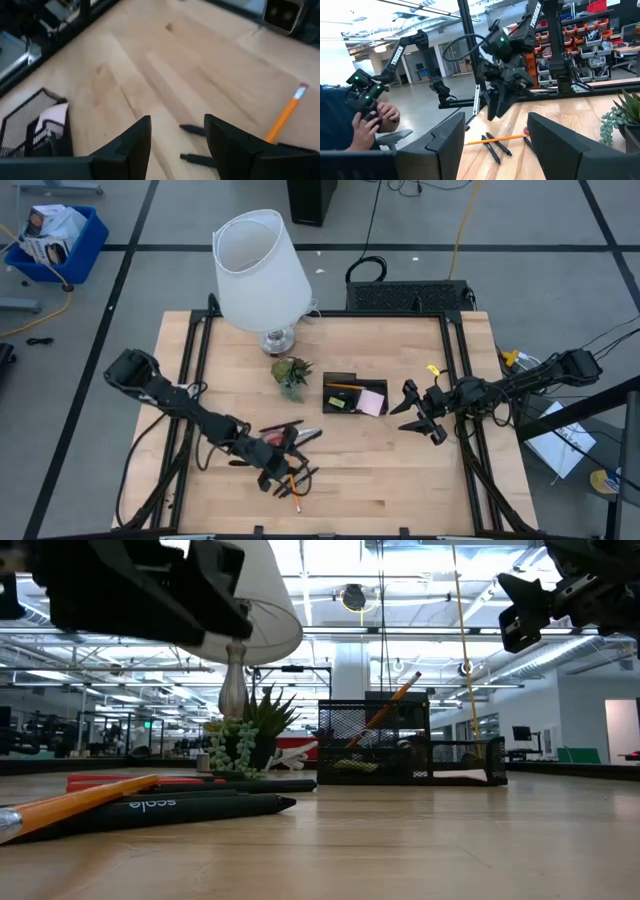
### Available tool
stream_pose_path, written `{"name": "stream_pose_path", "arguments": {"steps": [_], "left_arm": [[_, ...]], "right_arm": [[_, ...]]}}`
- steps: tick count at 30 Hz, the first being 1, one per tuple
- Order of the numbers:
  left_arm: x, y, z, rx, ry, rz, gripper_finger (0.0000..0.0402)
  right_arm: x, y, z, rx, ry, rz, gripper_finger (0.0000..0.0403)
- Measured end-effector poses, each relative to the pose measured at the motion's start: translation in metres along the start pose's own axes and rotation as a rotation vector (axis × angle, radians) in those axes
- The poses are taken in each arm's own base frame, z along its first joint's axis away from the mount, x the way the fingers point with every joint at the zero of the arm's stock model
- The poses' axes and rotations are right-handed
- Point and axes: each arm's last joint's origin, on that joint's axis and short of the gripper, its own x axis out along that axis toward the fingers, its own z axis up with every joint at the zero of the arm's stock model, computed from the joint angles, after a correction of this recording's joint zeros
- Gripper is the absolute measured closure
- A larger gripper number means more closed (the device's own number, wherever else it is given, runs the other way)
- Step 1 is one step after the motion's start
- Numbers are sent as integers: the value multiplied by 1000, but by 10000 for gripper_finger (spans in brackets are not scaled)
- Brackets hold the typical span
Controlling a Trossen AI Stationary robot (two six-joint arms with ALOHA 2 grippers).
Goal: Pick and place office supplies into organizer
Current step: Put the orange pencil into the desk organizer
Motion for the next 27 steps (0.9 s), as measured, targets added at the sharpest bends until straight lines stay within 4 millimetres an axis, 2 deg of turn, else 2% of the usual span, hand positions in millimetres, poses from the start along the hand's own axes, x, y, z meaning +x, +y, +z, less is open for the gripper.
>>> {"name": "stream_pose_path", "arguments": {"steps": [4, 7, 10, 14, 17, 21, 27], "left_arm": [[3, -8, 17, 90, -82, 41, 213], [5, -11, 29, 86, -162, 55, 213], [3, -16, 35, 72, -171, 69, 213], [1, -27, 31, 59, -86, 59, 213], [0, -37, 26, 84, -49, -75, 213], [-2, -46, 27, 21, -58, -200, 213], [-3, -50, 22, -32, -4, -232, 213]], "right_arm": [[0, 0, 0, 0, 0, 0, 191], [0, 0, 0, 0, 0, 0, 193], [0, 0, 0, 0, 0, 0, 194], [0, 0, 0, 0, 0, 0, 191], [0, 0, 0, 0, 0, 0, 192], [0, 0, 0, 0, 0, 0, 194], [0, 0, 0, 0, 0, 0, 191]]}}
